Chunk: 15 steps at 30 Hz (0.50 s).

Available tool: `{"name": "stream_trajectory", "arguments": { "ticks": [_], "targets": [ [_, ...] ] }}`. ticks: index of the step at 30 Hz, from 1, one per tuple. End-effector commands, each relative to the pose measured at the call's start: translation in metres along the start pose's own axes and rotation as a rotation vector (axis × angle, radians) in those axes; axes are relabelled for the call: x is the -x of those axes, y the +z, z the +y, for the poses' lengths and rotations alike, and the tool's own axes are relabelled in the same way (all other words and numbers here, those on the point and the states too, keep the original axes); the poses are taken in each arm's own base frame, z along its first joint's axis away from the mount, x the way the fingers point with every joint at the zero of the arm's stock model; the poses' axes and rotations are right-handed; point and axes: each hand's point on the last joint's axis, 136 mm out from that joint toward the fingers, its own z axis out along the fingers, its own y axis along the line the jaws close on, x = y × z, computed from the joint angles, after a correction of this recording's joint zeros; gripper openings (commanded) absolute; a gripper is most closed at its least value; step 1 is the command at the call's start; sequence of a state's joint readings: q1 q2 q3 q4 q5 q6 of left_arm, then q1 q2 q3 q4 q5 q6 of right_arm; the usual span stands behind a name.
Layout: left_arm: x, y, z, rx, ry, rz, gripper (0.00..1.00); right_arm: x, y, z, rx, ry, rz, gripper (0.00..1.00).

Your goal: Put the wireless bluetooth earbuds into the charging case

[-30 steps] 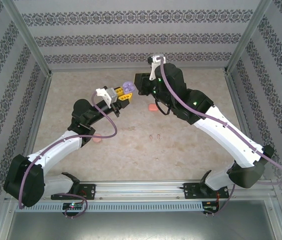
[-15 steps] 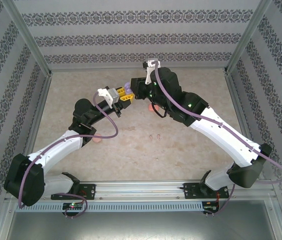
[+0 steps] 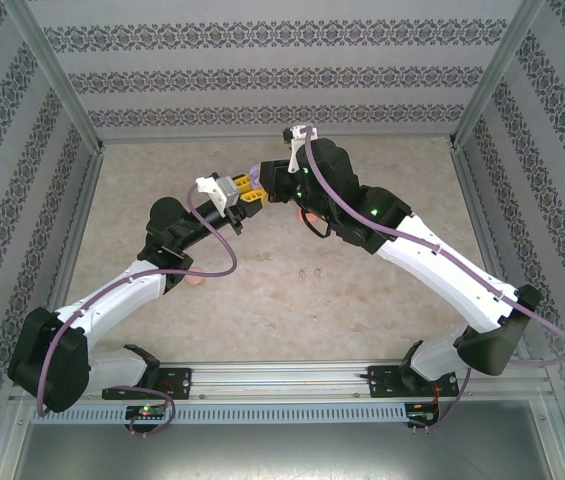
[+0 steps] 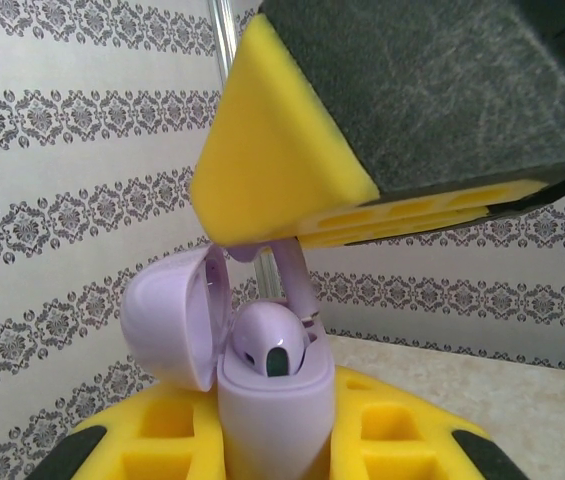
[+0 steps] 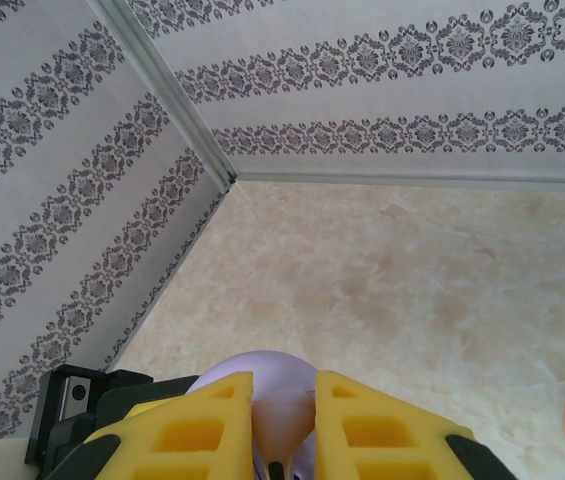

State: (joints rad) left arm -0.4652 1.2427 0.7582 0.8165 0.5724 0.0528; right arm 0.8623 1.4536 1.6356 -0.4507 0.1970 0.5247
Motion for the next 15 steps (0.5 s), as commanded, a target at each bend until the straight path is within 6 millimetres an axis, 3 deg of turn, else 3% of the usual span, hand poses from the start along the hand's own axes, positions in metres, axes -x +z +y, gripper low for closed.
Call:
{"name": "stream_trajectory", "arguments": {
  "ticks": [1, 15],
  "targets": [
    [0.025, 0.004, -0.003, -0.014, 0.049, -0.061, 0.0, -0.012, 0.007, 0.003, 0.002, 0.004, 0.022, 0.19],
    [0.026, 0.004, 0.0, 0.001, 0.059, -0.061, 0.0, -0.028, 0.01, -0.001, -0.033, -0.061, 0.057, 0.17]
  ]
}}
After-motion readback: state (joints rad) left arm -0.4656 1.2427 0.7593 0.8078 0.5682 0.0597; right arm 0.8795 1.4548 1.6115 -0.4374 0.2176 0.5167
